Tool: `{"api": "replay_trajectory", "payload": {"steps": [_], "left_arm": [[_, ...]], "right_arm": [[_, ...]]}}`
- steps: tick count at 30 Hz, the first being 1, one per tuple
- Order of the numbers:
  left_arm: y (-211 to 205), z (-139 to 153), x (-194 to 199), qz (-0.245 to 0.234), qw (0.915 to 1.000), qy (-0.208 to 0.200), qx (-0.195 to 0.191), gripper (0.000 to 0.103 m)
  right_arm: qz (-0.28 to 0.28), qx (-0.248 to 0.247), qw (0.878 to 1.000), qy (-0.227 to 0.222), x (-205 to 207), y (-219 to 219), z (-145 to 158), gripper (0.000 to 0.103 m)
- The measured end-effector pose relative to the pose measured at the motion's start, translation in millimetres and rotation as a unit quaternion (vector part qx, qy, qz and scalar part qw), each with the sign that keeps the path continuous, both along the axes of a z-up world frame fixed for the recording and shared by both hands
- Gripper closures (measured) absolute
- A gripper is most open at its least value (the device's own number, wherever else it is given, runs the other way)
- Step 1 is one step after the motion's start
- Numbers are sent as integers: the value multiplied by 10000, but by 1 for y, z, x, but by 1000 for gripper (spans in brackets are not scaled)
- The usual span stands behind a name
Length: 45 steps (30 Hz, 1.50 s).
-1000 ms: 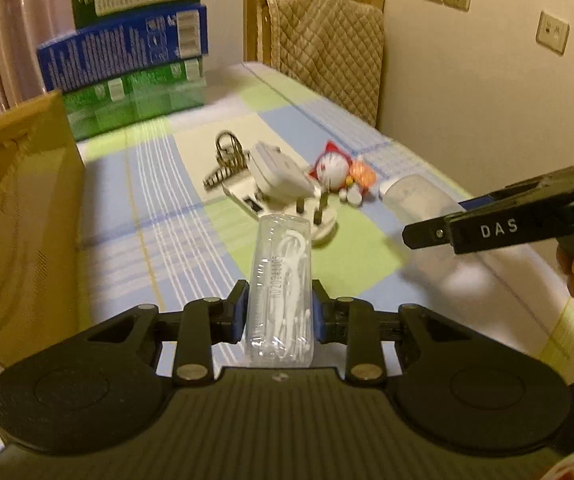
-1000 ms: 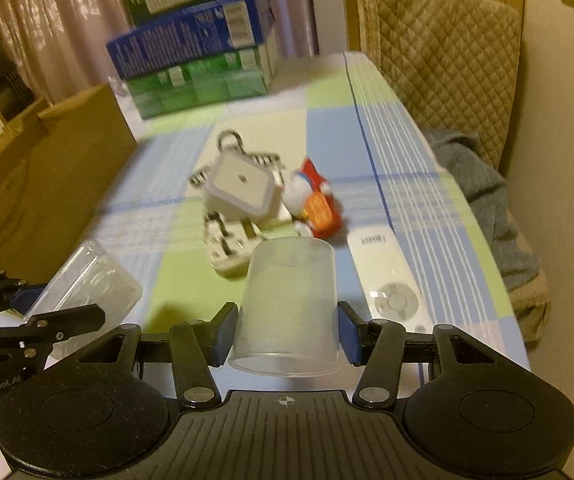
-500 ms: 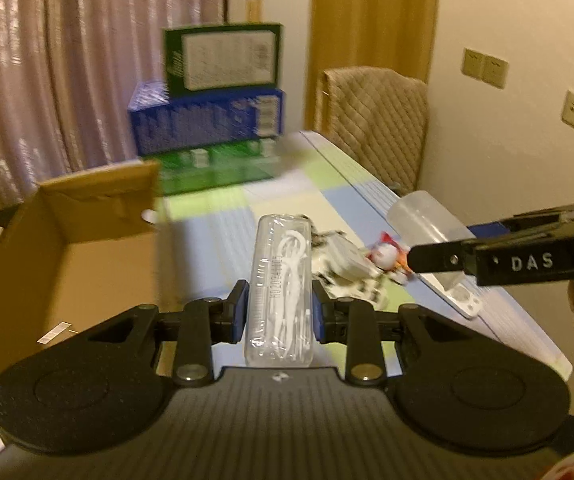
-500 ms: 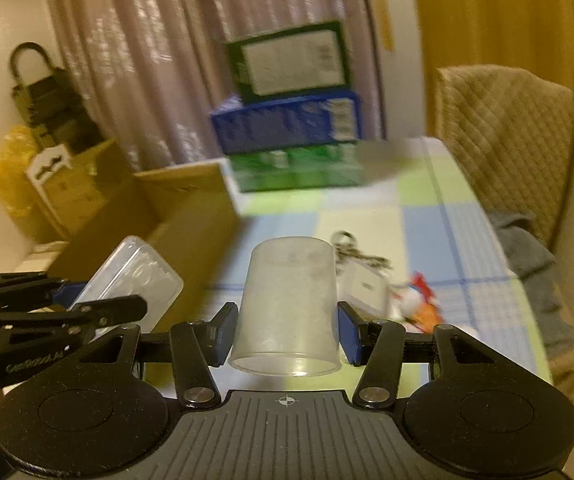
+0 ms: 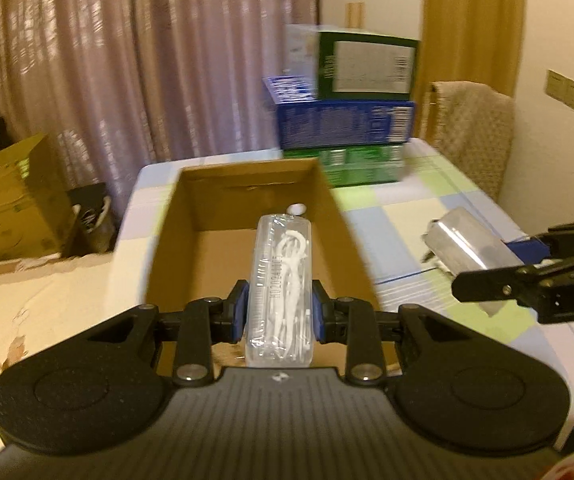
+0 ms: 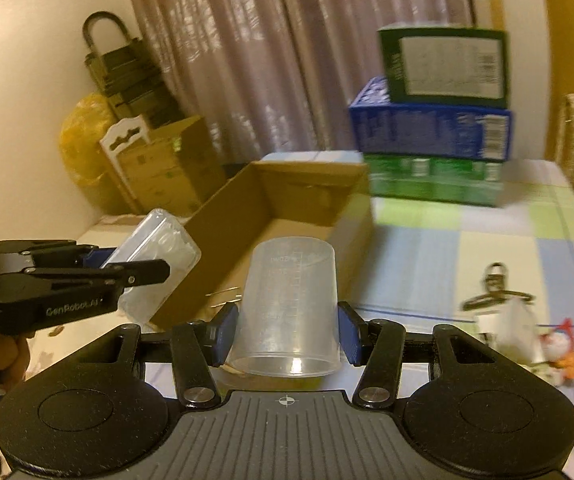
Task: Organize rigid objects
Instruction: 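Carry the earphone bag and clear cup into the cardboard box and release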
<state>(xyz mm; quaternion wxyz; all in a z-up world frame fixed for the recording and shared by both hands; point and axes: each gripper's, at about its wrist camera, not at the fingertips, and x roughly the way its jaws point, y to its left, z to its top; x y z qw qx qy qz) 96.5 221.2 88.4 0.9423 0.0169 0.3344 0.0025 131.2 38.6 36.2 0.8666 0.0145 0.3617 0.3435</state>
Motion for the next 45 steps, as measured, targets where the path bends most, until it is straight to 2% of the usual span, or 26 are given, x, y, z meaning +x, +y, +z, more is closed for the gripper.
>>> {"api": "replay_trajectory", "payload": {"steps": [4,10,21,29,45], "left_arm": [[30,-6,5,179,9998,68,30,77],[51,-21,17,259,9995,158,58,77],[60,-46,32,261,9992,310,45,77],[64,-56,36,278,9989,368,33,76],[65,-35,23,377,9993,64,25,76]], "right_arm": [[128,-34,9999,85,8,26,-7,54],[183,-124,9997,139,20,54,-18,54],[146,-308,9988,339,32,69,-44,54],[112,-360,9987,357,35,72,-49,54],[15,-370,9988,323,33,73,-44,54]]}}
